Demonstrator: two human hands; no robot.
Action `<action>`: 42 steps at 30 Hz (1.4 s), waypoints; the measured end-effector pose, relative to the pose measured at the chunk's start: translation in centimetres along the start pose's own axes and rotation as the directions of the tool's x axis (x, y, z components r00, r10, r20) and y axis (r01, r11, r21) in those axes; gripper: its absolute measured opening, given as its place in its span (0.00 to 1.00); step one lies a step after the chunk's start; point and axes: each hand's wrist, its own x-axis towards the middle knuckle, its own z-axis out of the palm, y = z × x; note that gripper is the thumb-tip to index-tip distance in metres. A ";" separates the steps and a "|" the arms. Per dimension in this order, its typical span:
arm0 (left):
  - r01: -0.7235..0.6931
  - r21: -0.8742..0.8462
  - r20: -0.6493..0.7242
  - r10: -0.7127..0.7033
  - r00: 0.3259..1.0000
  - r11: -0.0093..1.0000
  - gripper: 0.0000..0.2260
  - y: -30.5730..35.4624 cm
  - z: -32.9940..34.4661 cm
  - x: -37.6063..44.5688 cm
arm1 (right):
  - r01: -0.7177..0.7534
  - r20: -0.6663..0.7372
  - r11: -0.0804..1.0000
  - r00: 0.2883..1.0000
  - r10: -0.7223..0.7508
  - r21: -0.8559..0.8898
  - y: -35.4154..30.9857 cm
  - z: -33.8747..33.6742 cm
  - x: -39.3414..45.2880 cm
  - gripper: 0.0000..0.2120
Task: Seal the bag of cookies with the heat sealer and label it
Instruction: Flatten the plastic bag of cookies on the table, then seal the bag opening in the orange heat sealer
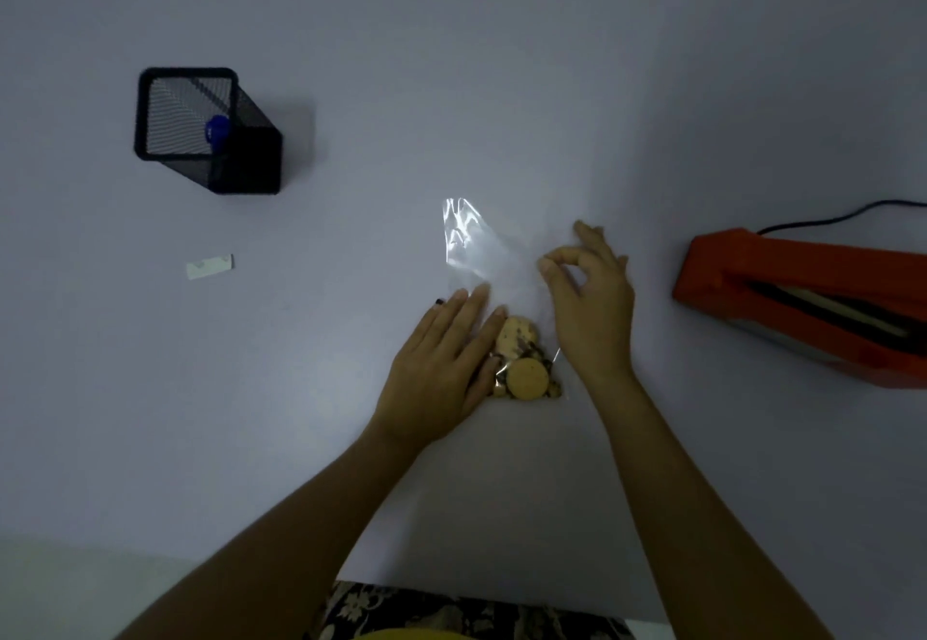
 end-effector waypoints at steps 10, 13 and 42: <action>0.390 -0.539 -0.011 -0.469 0.883 0.747 0.29 0.4 -3.1 1.2 | -0.246 0.092 0.903 0.969 0.228 0.353 -2.1 -2.0 -2.0 0.05; 0.487 -0.690 0.102 -0.594 0.798 0.535 0.24 0.6 -4.3 3.0 | -0.308 0.141 0.855 0.951 0.274 0.418 -2.7 -2.7 -3.0 0.04; 0.626 -0.711 0.485 -0.421 0.767 0.321 0.08 20.4 -3.1 7.4 | -0.460 0.051 0.587 0.814 0.579 0.666 4.8 -21.7 -12.7 0.10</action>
